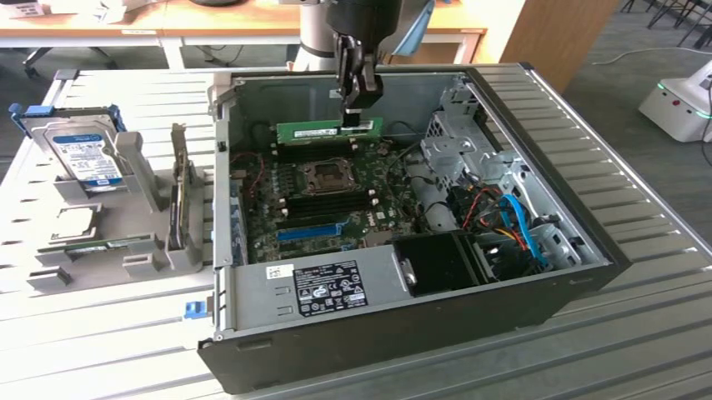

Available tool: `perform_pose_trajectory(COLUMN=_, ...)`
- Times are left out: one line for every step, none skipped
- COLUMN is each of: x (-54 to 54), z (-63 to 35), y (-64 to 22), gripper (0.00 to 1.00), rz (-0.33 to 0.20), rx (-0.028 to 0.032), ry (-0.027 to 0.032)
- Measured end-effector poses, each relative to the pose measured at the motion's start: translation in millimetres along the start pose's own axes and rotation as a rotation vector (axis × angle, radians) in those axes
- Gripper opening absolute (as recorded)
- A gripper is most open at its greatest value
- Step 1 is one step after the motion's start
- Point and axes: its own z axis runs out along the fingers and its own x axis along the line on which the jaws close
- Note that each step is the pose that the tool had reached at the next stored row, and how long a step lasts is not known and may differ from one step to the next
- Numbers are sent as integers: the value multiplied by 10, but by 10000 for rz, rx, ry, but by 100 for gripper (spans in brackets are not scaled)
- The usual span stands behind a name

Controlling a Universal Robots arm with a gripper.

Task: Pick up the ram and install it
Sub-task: 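Insert the ram into the slot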

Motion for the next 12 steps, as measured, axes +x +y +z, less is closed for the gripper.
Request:
perform_pose_trajectory(x=0, z=0, y=0, gripper=12, rz=0, rx=0, ry=0)
perform_pose_trajectory(x=0, z=0, y=0, gripper=12, rz=0, rx=0, ry=0)
perform_pose_trajectory(x=0, z=0, y=0, gripper=12, rz=0, rx=0, ry=0)
perform_pose_trajectory(x=0, z=0, y=0, gripper=12, rz=0, rx=0, ry=0)
perform_pose_trajectory(x=0, z=2, y=0, gripper=12, rz=0, rx=0, ry=0)
perform_pose_trajectory(x=-1, z=6, y=0, gripper=12, rz=0, rx=1, ry=-2)
perform_pose_trajectory(x=0, z=10, y=0, gripper=12, rz=0, rx=1, ry=0)
perform_pose_trajectory(x=0, z=15, y=0, gripper=12, rz=0, rx=0, ry=1)
perform_pose_trajectory(x=0, z=25, y=0, gripper=12, rz=0, rx=0, ry=-1)
perform_pose_trajectory(x=0, z=40, y=0, gripper=12, rz=0, rx=0, ry=0)
perform_pose_trajectory(x=0, z=58, y=0, gripper=12, rz=0, rx=0, ry=0)
perform_pose_trajectory(x=0, z=76, y=-1, gripper=12, rz=0, rx=0, ry=0)
